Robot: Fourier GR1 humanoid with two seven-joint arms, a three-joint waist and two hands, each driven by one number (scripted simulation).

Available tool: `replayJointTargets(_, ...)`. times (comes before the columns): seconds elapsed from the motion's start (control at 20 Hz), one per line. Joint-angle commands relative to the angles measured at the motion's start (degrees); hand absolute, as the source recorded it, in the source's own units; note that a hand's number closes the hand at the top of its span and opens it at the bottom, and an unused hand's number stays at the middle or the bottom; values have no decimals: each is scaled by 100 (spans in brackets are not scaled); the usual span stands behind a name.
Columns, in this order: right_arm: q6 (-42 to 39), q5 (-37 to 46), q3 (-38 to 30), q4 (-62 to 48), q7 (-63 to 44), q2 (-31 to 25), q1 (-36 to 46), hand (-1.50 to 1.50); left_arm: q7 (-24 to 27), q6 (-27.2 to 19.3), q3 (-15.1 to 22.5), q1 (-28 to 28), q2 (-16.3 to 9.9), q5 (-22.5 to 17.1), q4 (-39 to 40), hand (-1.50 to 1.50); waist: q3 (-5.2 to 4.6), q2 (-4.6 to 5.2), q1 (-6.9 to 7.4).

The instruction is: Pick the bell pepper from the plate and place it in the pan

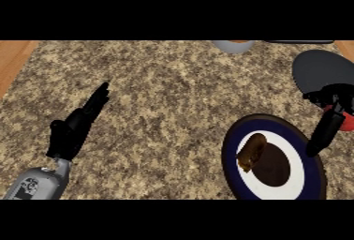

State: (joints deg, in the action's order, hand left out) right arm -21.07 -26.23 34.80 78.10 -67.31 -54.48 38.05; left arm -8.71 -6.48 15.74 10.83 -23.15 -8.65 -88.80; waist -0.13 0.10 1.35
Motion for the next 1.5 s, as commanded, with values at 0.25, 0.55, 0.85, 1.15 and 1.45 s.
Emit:
replayJointTargets(0.25, -21, 70, 235, -86, -1107, 148, 148, -150, 12, 125, -250, -90, -59, 38, -54, 0, 5, -21, -98)
replayJointTargets(0.55, 269, 352, 548, -261, -620, 616, -355, -150, -515, 82, -188, -122, 11, 96, -541, 0, 12, -25, -106)
replayJointTargets(0.85, -514, 260, 410, -452, -269, 667, -193, 150, -114, 231, -257, -257, 210, 207, -219, 0, 9, -11, -99)
replayJointTargets(1.15, -235, 284, 249, 49, -624, 701, -152, 150, -291, 226, -291, 74, 461, 334, 42, 0, 7, -19, -160)
replayJointTargets(1.45, -75, 739, 120, 505, -448, 170, 28, 150, -8, 307, -466, -34, 419, 421, 217, 0, 5, -25, -175)
